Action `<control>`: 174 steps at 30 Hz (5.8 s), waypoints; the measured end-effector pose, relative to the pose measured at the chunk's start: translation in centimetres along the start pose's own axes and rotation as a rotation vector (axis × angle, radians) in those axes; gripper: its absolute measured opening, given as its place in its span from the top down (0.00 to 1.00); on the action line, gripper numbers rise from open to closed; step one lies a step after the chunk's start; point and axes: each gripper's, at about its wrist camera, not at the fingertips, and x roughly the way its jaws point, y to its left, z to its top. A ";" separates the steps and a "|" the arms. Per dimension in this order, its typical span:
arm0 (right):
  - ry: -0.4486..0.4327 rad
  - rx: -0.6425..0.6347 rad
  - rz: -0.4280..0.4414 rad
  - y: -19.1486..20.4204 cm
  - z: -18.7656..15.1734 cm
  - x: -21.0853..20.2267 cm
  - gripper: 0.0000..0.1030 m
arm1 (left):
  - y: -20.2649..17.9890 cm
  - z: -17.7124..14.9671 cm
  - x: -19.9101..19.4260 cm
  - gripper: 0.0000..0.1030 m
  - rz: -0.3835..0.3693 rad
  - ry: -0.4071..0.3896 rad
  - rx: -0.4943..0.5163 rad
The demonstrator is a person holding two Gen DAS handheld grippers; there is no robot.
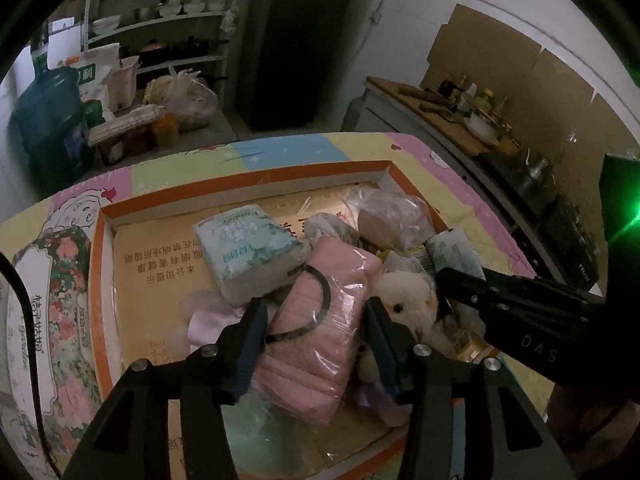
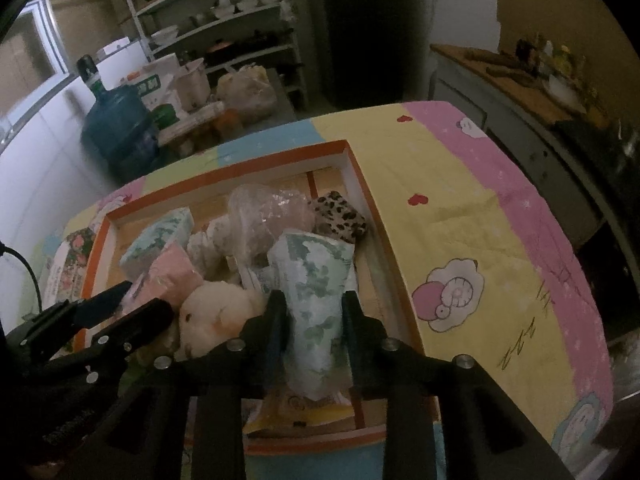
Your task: Organize soft objects
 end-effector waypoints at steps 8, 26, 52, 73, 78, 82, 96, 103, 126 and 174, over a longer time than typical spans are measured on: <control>-0.001 0.002 0.002 0.1 -0.1 -0.1 0.69 | -0.3 -0.2 -0.1 0.28 0.007 0.003 0.008; -0.041 0.025 0.000 0.5 -0.8 -2.7 0.58 | -0.7 -0.6 -2.9 0.22 -0.018 -0.039 0.024; -0.141 0.007 0.008 5.8 -4.7 -9.6 0.49 | 2.4 -4.4 -12.2 0.26 0.089 -0.138 -0.025; -0.248 -0.012 -0.011 12.9 -11.4 -16.8 0.32 | 4.3 -10.8 -22.5 0.27 0.239 -0.239 -0.037; -0.291 -0.020 -0.017 14.3 -12.6 -19.0 0.31 | 4.2 -11.8 -24.7 0.28 0.241 -0.264 -0.041; -0.314 -0.028 -0.011 15.4 -13.5 -20.5 0.31 | 4.4 -12.6 -26.6 0.28 0.283 -0.282 -0.067; -0.362 -0.058 0.006 19.0 -15.4 -23.8 0.31 | 5.6 -14.7 -30.7 0.28 0.343 -0.319 -0.111; -0.383 -0.080 0.032 18.7 -14.6 -24.4 0.31 | 5.2 -14.2 -31.1 0.28 0.392 -0.340 -0.146; -0.351 -0.138 0.108 16.2 -11.6 -22.5 0.31 | 3.1 -12.8 -29.6 0.28 0.489 -0.343 -0.226; -0.343 -0.143 0.102 15.6 -11.8 -22.1 0.31 | 2.8 -12.8 -29.0 0.28 0.489 -0.338 -0.225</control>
